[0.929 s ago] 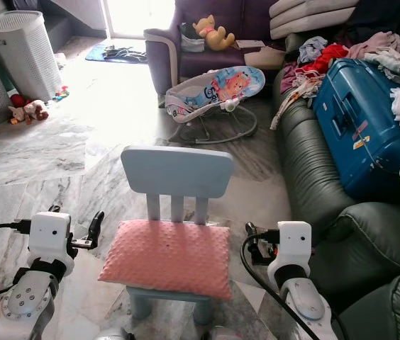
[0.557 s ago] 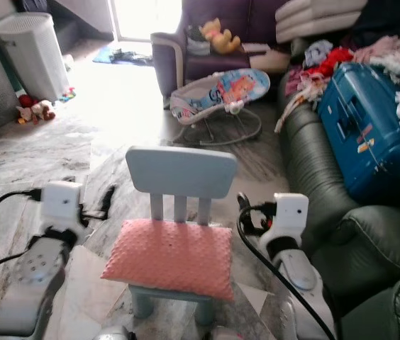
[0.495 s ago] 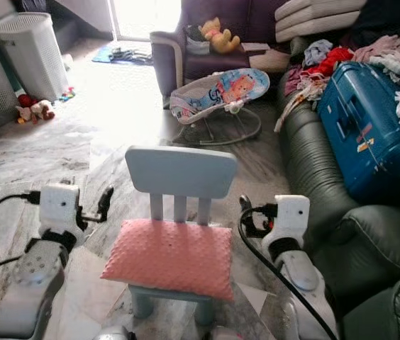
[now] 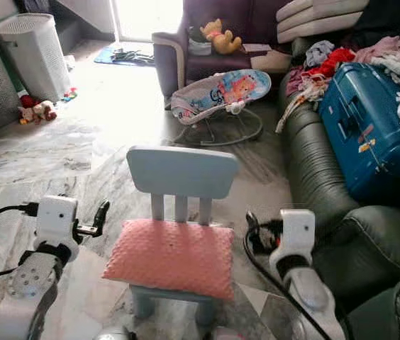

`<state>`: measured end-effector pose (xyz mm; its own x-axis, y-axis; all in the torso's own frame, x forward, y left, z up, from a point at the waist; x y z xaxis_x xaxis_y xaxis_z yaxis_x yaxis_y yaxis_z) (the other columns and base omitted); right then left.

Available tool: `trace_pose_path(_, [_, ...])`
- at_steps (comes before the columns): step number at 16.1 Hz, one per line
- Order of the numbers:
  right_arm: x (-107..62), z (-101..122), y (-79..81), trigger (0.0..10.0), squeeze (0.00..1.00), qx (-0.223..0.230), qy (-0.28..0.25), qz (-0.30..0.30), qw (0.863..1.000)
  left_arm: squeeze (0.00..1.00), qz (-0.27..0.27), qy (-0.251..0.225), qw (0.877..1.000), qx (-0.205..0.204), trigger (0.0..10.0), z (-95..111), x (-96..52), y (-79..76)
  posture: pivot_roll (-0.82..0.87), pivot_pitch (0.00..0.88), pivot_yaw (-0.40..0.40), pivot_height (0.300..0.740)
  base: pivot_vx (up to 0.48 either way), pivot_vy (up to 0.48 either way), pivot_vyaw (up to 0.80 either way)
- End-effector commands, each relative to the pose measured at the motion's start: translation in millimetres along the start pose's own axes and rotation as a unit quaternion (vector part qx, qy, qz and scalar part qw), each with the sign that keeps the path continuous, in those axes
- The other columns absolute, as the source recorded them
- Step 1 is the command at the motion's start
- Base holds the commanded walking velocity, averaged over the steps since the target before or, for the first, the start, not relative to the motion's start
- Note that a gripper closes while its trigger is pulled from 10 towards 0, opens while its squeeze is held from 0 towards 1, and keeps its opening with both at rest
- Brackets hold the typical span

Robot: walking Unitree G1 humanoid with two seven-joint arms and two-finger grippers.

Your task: Move the pillow to the sofa

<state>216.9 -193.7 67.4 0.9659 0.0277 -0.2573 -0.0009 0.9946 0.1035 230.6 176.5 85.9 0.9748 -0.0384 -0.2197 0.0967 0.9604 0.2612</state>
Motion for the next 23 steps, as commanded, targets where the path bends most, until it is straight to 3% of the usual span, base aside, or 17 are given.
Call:
trace_pose_path(1, [-0.8,7,0.4,10.0,0.0,0.003,-0.013,0.001,1.0,0.0,-0.002,-0.006,1.0,-0.001,10.0,5,-0.8,-0.7,-0.02,0.0,-0.003,0.74,0.0,0.0,0.0])
trace_pose_path(5, [-0.8,8,5.7,10.0,0.0,0.012,-0.012,0.013,1.0,0.0,-0.013,-0.007,1.0,-0.008,10.0,11,2.6,-7.9,-0.02,0.0,-0.009,0.74,0.0,0.0,-0.15])
trace_pose_path(10, [3.8,18,14.8,10.0,0.0,0.014,-0.028,0.041,0.999,0.0,0.001,-0.005,1.0,-0.015,10.0,14,0.5,-6.2,-0.01,0.011,-0.017,0.74,0.0,0.0,0.0])
trace_pose_path(14, [-1.7,18,15.1,10.0,0.0,0.016,-0.027,0.045,0.999,0.0,-0.005,0.005,1.0,-0.013,10.0,11,-5.7,-7.6,-0.02,0.033,-0.012,0.74,0.0,0.0,0.0])
trace_pose_path(23, [-4.1,16,17.2,10.0,0.0,0.02,-0.022,0.054,0.998,0.0,-0.007,0.005,1.0,-0.014,10.0,14,-4.8,-7.6,-0.02,0.044,-0.01,0.74,0.0,0.0,0.0])
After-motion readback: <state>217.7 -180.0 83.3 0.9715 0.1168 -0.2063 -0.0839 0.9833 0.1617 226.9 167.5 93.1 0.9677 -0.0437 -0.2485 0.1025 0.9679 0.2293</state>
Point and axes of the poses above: a point about 5 cm out from each wrist's last joint towards the gripper, its own x axis pointing out of the wrist towards the gripper, its own z axis along the axis of the wrist's last joint, y = z × x, the point moved 1 cm from there along x, pointing out of the wrist towards the gripper, and after that the axes turned 5 degrees about x, right-handed, at the moved point
